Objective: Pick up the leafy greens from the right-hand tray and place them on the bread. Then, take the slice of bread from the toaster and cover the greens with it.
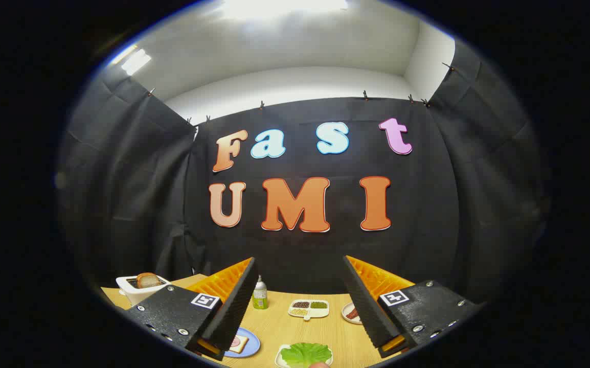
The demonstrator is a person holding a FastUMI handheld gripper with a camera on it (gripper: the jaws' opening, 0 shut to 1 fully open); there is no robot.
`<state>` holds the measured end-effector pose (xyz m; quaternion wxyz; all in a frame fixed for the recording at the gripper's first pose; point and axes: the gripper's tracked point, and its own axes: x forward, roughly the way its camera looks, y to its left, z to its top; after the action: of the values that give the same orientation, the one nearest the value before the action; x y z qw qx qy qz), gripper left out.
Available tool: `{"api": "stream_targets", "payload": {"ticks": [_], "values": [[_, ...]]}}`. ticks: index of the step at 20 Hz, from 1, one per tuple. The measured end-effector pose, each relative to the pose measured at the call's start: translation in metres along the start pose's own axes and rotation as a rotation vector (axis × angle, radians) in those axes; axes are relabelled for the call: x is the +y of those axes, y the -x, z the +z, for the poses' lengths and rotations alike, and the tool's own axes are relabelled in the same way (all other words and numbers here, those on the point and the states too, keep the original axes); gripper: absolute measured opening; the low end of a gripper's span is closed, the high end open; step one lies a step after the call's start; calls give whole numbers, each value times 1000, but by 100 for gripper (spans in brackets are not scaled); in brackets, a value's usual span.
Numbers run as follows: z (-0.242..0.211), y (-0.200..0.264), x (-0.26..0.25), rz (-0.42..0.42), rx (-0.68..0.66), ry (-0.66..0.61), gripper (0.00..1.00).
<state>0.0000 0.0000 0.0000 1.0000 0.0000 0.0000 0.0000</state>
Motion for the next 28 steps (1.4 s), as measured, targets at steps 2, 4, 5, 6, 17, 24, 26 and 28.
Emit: {"api": "stream_targets", "payload": {"ticks": [2,4,5,6,17,24,26,28], "values": [[-3,0,2,4,8,-2,98],[-4,-1,4,9,15,-1,98],[-2,0,2,8,12,-1,98],[0,1,3,9,7,-1,98],[-2,2,11,28,-6,18,98],[-8,1,14,30,4,28,98],[-9,1,15,33,6,24,98],[-11,0,16,32,11,21,98]]}}
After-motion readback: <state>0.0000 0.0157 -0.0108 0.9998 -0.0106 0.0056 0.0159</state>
